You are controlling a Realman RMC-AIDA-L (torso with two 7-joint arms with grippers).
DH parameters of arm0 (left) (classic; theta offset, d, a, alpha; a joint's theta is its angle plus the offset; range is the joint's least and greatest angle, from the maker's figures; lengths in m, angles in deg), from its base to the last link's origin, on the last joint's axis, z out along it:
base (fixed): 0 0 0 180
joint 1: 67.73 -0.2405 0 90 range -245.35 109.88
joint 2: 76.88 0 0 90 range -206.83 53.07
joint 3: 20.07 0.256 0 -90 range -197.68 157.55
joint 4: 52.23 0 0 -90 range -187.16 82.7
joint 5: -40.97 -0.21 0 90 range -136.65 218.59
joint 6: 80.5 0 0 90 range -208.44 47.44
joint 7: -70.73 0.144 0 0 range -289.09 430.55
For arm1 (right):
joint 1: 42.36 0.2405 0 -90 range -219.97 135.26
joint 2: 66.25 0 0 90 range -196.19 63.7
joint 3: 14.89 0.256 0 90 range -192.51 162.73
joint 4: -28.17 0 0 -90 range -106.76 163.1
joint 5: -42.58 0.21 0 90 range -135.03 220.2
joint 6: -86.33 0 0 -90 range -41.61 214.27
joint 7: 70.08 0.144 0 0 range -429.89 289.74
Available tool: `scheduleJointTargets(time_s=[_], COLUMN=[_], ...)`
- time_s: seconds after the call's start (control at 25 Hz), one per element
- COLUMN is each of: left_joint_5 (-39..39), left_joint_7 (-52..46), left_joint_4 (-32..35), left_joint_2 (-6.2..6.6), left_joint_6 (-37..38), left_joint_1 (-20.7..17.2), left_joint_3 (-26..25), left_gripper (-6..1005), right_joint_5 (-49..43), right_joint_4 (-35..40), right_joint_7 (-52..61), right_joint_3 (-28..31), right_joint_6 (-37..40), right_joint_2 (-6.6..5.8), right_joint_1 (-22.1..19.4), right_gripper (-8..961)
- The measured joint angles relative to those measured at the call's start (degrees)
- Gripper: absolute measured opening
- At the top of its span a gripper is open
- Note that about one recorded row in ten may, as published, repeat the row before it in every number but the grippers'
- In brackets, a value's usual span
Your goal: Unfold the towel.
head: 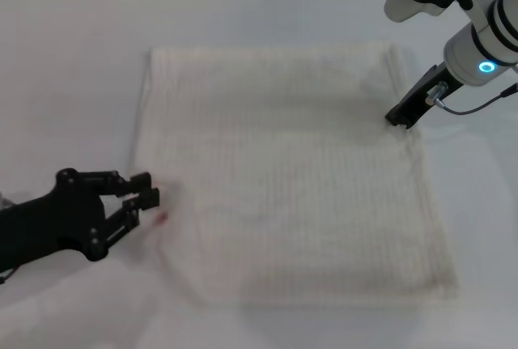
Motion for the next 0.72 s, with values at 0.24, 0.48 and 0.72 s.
scheduleJointTargets(time_s=[0.24, 0.48, 0.72], left_joint_5=[0.00, 0.01, 0.05], left_joint_7=[-0.11, 0.14, 1.80], left_joint_4=[-0.81, -0.84, -0.94], left_joint_2=[0.01, -0.05, -0.80], left_joint_6=[0.16, 0.18, 0.18], left_joint_1=[-0.16, -0.30, -0.66], left_joint_3=[-2.55, -4.32, -9.42], left_gripper=[316, 505, 570], right_joint_5=[0.00, 0.00, 0.40], right_joint_4=[0.02, 0.15, 1.41], right_joint_7=[0.00, 0.00, 0.00], right_joint_3=[0.00, 0.00, 0.55], right_joint_6=[-0.01, -0.01, -0.43], right_joint_2=[0.00, -0.03, -0.05], right_joint_1=[0.00, -0.06, -0.59], right_gripper=[-1, -1, -1])
